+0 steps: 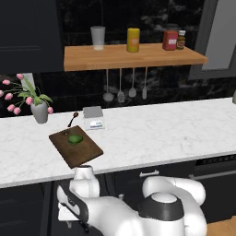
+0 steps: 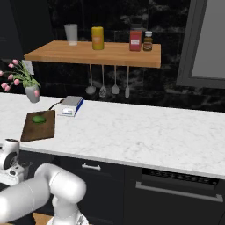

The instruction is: Place the appropriate cutting tool for cutting the avocado skin on the cutting board.

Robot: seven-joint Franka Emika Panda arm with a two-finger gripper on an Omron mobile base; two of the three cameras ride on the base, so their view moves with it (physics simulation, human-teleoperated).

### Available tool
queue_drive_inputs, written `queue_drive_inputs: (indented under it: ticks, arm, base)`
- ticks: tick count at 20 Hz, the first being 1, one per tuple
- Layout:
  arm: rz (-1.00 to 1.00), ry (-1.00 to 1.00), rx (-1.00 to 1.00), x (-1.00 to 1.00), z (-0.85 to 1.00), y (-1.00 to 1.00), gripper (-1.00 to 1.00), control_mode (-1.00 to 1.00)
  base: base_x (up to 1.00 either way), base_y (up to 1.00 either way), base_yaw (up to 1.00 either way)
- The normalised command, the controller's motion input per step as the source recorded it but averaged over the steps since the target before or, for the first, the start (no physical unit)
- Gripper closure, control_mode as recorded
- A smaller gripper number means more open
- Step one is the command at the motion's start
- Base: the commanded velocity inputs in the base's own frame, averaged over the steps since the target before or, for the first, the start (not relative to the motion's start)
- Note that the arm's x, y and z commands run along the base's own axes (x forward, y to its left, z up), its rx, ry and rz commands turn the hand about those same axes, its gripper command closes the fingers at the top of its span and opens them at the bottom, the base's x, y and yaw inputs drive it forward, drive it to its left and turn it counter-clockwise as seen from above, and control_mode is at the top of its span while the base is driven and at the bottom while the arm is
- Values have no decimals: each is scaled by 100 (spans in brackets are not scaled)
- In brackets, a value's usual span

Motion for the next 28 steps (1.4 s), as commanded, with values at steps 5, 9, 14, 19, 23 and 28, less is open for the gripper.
queue_drive_inputs:
  ticks: [5, 9, 14, 19, 23, 28]
  arm:
    - [0, -15, -6, 25, -13, 9, -100, -100]
    - [1, -20, -8, 21, -12, 2, -100, -100]
    - [0, -19, -9, 16, -5, 0, -100, -100]
    - [0, -4, -11, 18, -9, 0, -100, -100]
    - [0, 0, -13, 23, -31, 3, -100, -100]
    - [0, 1, -12, 14, -35, 9, -100, -100]
  base:
    - [0, 0, 0]
    - [0, 0, 0]
    - [0, 0, 0]
    - [0, 0, 0]
    - [0, 0, 0]
    - [0, 0, 0]
